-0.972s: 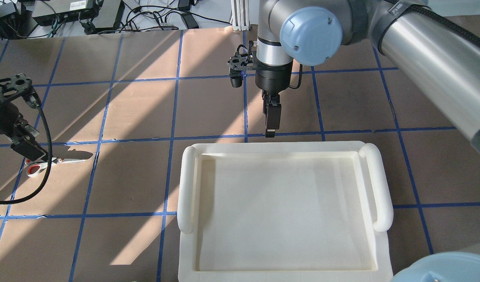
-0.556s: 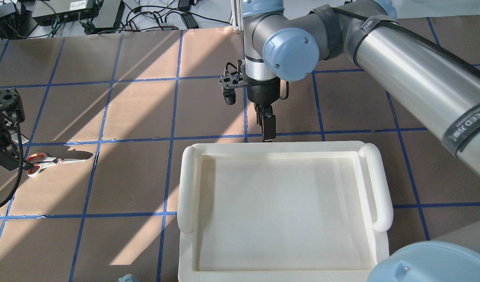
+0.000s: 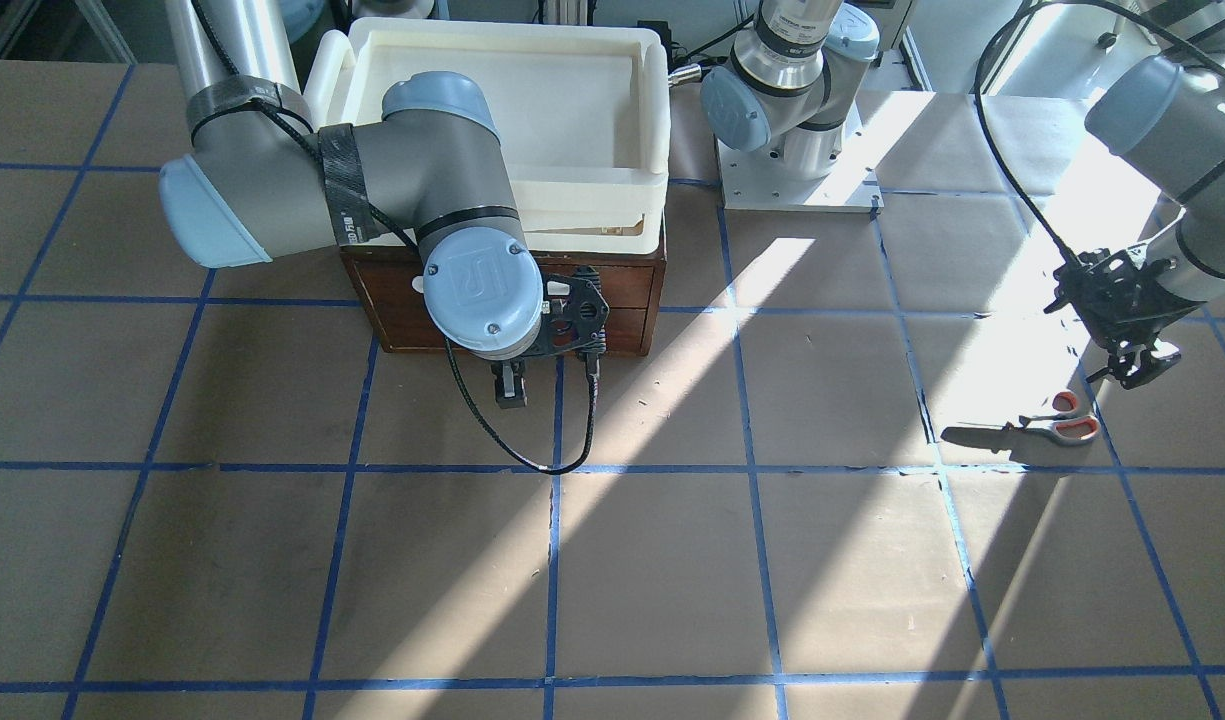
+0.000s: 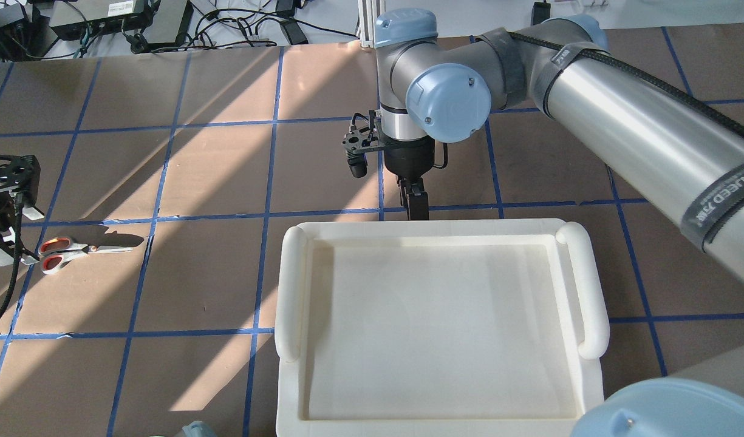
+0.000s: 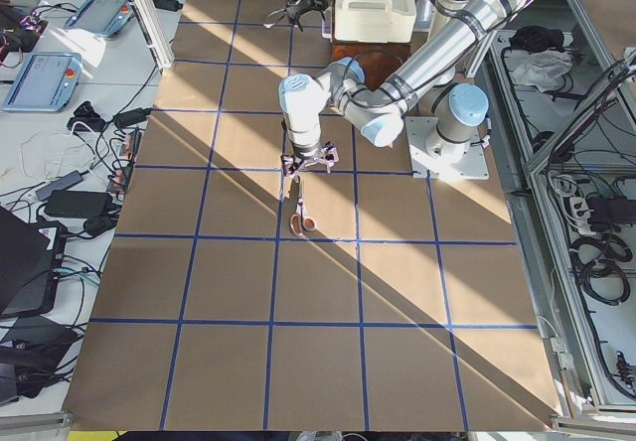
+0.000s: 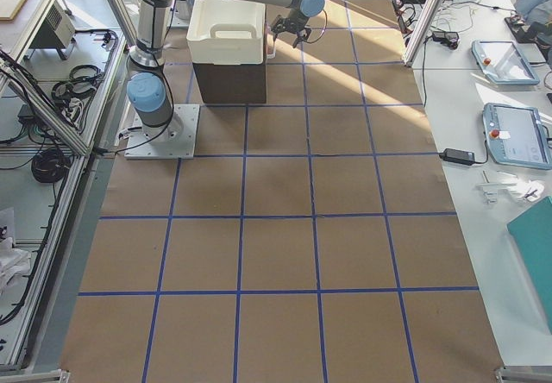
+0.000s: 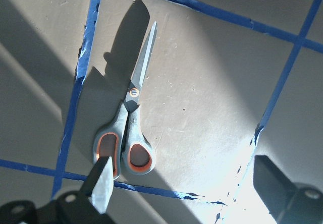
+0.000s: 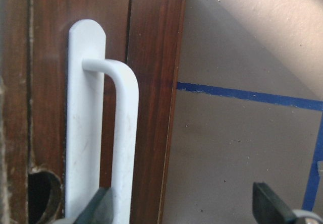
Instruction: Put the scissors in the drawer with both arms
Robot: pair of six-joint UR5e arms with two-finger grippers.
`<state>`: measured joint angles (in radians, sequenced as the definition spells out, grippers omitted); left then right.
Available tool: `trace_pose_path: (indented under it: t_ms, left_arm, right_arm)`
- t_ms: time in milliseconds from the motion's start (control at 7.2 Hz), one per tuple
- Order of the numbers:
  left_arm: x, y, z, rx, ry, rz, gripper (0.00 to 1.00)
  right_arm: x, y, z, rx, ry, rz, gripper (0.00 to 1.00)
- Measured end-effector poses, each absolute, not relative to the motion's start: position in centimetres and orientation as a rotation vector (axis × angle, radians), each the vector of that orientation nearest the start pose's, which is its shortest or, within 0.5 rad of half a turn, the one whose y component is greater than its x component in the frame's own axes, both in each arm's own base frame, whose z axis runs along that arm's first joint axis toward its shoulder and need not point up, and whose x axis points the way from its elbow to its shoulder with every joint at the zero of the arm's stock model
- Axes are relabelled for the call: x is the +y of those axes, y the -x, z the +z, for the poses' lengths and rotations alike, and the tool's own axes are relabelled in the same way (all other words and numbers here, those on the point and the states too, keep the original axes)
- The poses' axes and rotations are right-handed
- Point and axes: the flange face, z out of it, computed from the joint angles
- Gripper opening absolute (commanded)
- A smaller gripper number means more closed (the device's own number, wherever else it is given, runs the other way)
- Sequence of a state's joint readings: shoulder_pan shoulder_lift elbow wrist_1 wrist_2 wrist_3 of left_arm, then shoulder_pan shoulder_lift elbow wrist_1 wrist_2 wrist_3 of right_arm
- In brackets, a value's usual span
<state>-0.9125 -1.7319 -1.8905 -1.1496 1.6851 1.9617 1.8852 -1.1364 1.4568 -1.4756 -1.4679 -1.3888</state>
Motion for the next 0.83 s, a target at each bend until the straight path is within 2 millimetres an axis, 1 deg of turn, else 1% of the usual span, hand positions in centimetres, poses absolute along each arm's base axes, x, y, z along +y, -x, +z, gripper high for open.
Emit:
trace_pose_path:
  t_ms: [278,556,694,833]
  left_arm:
    - [-48.8,-23.1,26.8,2.407,-2.042,0.19,1.0]
    - [-49.4,-24.3,24.1,2.369,-2.1,0.182,1.0]
    - [-49.8,-24.6,22.9,2.365,-2.113,0.166,0.98]
    - [-50.1,-24.7,21.5,2.374,-2.131,0.145,0.94]
  right_arm:
    - [-52.6,-32.2,29.8,1.875,2.094,0.436,1.0]
    - [-52.2,-32.1,30.2,1.867,2.091,0.443,1.0]
    - [-52.0,-32.0,30.0,1.868,2.085,0.446,1.0]
    - [-51.8,-32.0,29.5,1.868,2.077,0.452,1.0]
